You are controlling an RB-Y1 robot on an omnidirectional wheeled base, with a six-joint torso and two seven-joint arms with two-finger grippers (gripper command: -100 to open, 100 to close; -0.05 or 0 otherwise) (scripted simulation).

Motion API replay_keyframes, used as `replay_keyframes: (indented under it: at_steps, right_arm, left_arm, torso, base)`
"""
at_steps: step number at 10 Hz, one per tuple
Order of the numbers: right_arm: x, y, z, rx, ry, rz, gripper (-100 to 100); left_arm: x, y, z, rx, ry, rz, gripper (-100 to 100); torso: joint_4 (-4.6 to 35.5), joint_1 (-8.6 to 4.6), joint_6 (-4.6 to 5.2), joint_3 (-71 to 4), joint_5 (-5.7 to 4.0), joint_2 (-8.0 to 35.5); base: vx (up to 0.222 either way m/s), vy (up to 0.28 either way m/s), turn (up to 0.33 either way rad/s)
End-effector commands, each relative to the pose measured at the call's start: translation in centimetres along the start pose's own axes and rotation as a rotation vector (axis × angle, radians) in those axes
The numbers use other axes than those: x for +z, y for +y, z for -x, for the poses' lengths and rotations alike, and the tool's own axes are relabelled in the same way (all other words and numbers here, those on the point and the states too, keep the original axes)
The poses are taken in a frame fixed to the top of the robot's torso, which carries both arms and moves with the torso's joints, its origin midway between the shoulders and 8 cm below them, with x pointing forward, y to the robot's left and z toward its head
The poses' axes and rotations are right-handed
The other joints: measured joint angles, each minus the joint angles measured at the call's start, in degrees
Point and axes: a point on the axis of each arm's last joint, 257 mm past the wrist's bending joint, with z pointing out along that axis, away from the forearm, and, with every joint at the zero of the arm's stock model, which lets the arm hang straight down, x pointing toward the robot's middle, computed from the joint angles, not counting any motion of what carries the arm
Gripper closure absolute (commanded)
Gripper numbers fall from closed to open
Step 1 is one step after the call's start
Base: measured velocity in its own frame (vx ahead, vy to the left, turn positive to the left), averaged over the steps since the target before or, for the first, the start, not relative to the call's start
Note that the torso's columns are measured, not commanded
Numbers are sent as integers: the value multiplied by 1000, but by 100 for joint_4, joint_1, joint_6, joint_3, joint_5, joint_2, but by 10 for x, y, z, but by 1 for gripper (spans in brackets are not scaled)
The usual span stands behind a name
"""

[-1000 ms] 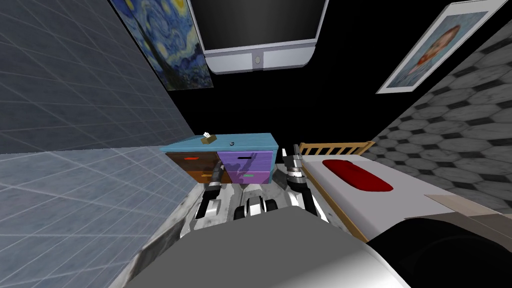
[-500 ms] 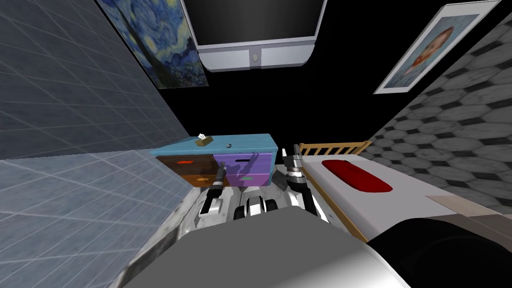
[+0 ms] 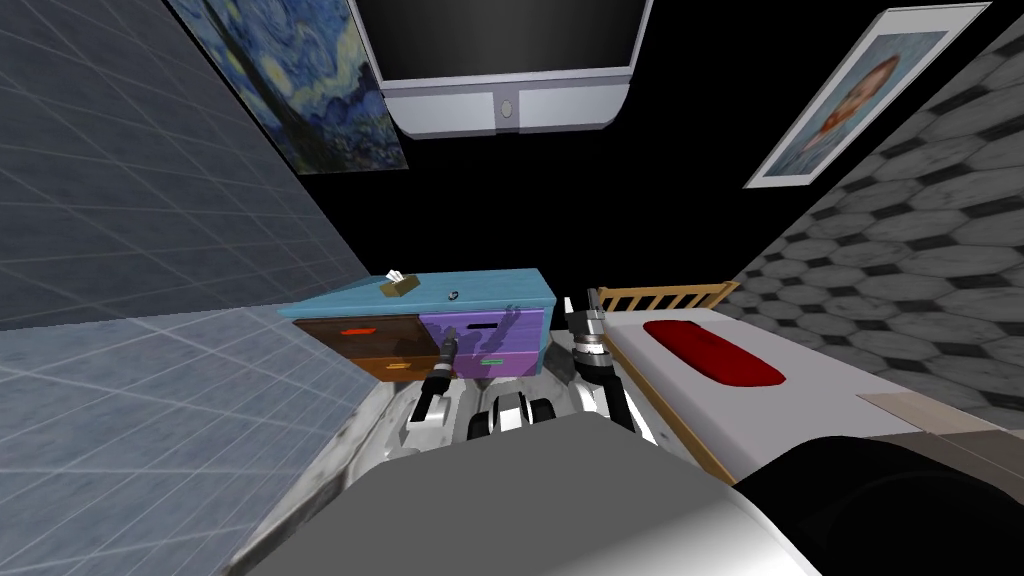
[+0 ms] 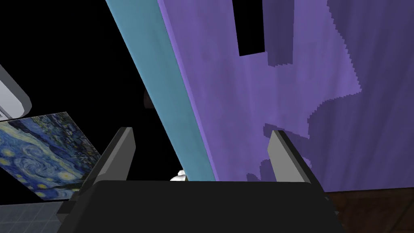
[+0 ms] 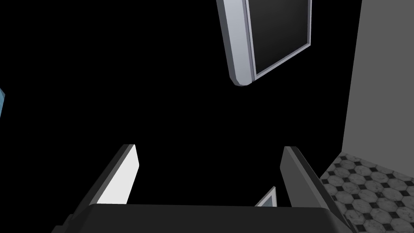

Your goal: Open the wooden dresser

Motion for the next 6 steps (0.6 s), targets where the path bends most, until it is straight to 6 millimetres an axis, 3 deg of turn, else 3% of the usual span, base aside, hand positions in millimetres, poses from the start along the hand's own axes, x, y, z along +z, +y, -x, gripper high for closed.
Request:
replay_keyframes:
  at_steps: [1,4,6]
  right_arm:
    - [0,0,0,0,0,0,0]
    - [0,0,0,0,0,0,0]
    - [0,0,0,0,0,0,0]
  left_arm:
    - [2,23,-20,-6,23,58,-100]
    - [4,42,-46,-35,44,111,-100]
    - [14,42,-36,-24,41,96,-100]
  torso:
    - [-1,0,0,-3,1,-4]
    - [2,3,0,5,1,8]
    - [5,5,-1,12,1,21]
  base:
    - [104,-20,-53]
    - [84,-9,-40]
    - [9,-16,-14]
